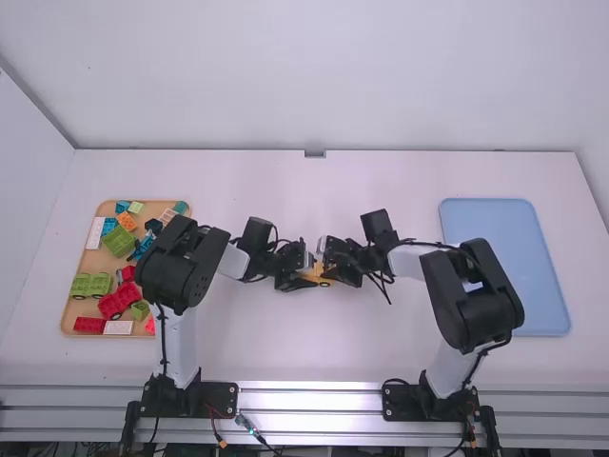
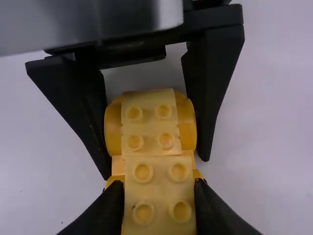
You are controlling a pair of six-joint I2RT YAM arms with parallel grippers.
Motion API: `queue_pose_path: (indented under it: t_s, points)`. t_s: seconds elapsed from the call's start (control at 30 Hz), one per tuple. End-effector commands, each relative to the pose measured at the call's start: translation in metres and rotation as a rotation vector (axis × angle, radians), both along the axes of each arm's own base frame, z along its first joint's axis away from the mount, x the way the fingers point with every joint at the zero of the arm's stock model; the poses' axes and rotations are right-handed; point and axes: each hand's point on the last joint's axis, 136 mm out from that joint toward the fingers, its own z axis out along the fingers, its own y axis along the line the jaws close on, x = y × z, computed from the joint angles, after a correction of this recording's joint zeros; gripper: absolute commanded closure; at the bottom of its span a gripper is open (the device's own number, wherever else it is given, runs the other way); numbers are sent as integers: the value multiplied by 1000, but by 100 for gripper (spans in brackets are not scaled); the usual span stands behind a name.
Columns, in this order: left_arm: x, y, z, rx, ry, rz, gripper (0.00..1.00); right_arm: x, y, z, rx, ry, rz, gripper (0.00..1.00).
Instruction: Assemble lego blocks to make yellow taxi
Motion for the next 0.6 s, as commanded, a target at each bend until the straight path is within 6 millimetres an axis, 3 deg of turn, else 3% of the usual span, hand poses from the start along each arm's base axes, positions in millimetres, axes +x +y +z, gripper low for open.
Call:
queue_pose_path:
  t_s: [0.0,0.3,0.57]
  points:
    - [-5,9,-19,60,30,25,41,4,-4,3,-21,-29,-15,67]
    - [-5,9,-19,60,29,25,41,6,-3,4,-19,-47,-10,72]
    - [-5,9,-19,61,34,25,41,4,-4,3,-27,-64,17,68]
